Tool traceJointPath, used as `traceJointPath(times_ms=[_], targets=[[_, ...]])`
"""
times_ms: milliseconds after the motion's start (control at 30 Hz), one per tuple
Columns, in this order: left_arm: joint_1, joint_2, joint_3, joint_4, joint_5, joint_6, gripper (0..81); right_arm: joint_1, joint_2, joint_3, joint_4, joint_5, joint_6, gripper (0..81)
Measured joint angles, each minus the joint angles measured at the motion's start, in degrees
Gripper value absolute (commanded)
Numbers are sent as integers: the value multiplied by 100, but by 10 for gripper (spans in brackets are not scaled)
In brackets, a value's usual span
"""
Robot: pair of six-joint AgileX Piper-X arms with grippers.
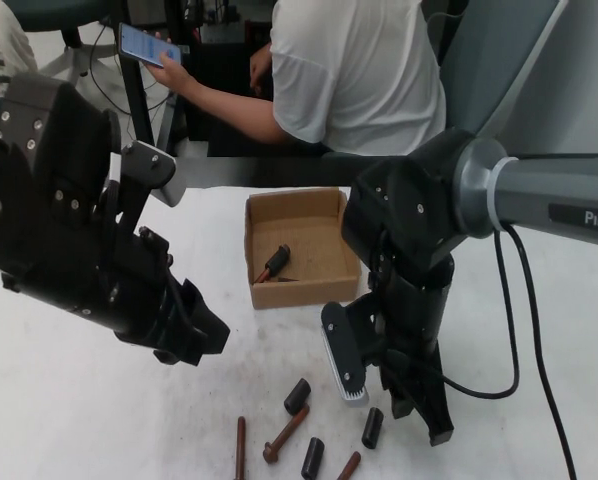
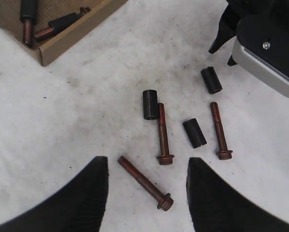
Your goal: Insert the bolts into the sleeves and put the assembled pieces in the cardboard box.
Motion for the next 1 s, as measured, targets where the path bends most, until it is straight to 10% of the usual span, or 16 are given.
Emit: traceJointPath(times_ms=[1000], targets=[[0, 0, 0, -85, 115, 0, 467, 479, 0, -22, -182, -388, -248, 312]])
